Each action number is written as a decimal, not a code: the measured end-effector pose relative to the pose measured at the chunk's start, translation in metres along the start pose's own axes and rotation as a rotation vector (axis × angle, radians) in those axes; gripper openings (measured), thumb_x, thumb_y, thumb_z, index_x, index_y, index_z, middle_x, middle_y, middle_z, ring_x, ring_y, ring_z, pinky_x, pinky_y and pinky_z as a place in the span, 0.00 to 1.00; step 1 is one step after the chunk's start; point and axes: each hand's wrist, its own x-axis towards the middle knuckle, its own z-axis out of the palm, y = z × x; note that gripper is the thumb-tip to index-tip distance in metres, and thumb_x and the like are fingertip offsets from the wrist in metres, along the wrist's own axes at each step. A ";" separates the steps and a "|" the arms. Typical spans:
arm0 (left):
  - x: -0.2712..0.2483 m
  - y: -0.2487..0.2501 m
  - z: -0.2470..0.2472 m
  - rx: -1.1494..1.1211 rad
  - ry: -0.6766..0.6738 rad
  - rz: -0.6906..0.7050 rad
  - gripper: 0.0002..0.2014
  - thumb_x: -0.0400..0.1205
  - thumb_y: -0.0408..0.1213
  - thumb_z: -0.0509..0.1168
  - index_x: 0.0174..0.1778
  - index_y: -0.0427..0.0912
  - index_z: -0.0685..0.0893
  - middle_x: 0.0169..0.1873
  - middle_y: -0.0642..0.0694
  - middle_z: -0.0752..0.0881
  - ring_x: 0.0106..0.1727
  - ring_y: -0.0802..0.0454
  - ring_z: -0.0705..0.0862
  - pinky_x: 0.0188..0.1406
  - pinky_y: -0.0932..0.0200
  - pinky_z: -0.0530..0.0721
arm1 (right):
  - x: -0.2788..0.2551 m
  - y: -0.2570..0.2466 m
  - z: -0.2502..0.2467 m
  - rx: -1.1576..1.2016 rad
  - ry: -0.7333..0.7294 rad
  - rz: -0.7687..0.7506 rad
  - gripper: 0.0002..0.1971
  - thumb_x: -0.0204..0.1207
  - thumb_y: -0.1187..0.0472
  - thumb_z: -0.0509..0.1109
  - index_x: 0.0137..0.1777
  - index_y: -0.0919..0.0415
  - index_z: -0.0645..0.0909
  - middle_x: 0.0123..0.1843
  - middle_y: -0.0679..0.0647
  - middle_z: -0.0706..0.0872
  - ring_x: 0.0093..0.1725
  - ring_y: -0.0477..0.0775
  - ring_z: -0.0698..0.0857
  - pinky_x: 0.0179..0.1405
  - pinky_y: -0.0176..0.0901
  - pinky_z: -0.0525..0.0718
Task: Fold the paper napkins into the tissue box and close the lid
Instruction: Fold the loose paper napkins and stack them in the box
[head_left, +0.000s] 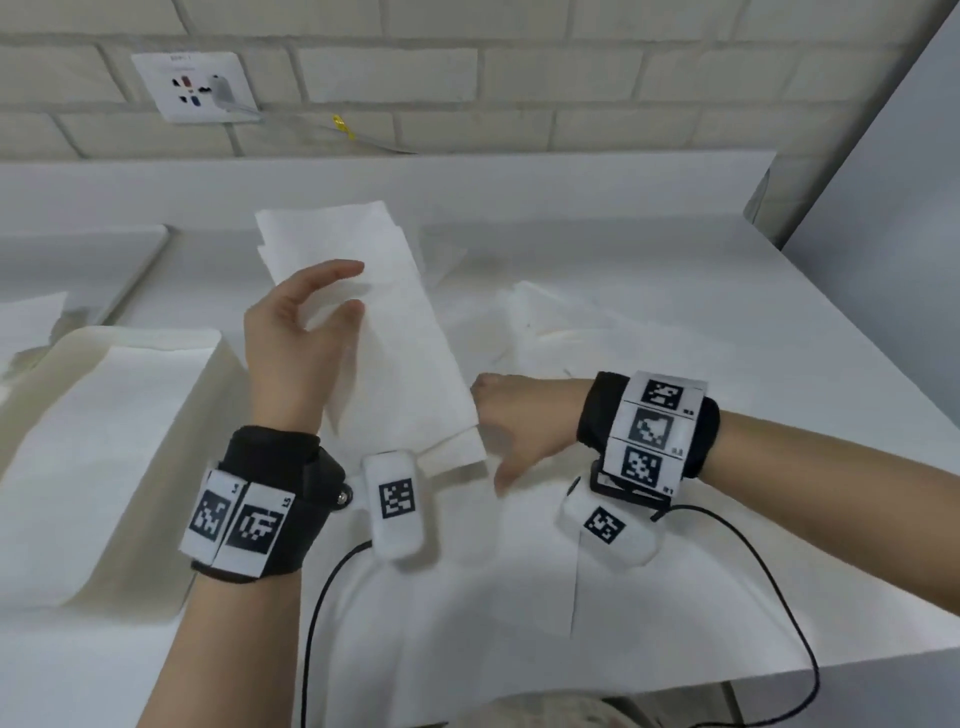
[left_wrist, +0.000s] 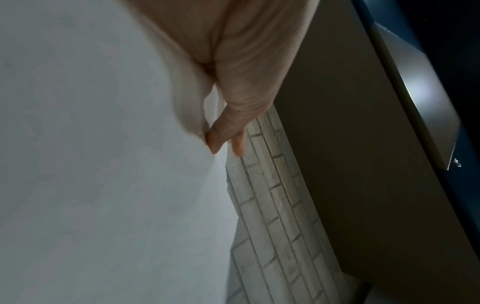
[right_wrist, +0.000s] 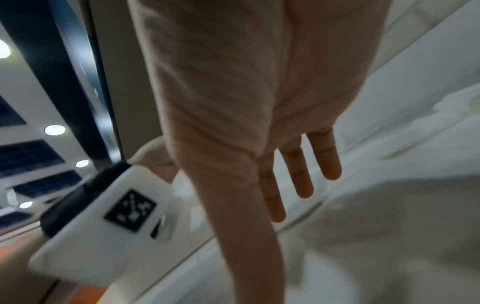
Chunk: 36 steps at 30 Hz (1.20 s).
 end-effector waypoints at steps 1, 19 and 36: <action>-0.002 0.000 -0.004 -0.004 0.009 -0.021 0.17 0.77 0.25 0.68 0.47 0.56 0.87 0.49 0.61 0.87 0.58 0.59 0.84 0.68 0.50 0.79 | 0.006 -0.003 0.004 -0.082 -0.058 -0.019 0.39 0.66 0.50 0.78 0.76 0.55 0.67 0.70 0.54 0.72 0.68 0.57 0.65 0.66 0.48 0.70; -0.010 -0.016 -0.023 -0.035 0.066 -0.119 0.20 0.76 0.23 0.67 0.49 0.58 0.87 0.53 0.61 0.87 0.63 0.56 0.83 0.70 0.47 0.77 | -0.023 0.019 -0.047 0.401 0.261 -0.019 0.07 0.75 0.63 0.71 0.52 0.57 0.83 0.45 0.45 0.82 0.48 0.45 0.80 0.53 0.35 0.75; -0.028 0.024 0.018 -0.376 -0.060 -0.120 0.06 0.83 0.39 0.65 0.49 0.43 0.86 0.46 0.52 0.91 0.51 0.53 0.89 0.47 0.61 0.85 | 0.012 -0.022 -0.042 1.135 0.902 0.247 0.12 0.84 0.57 0.56 0.38 0.55 0.65 0.53 0.56 0.70 0.48 0.51 0.74 0.45 0.40 0.73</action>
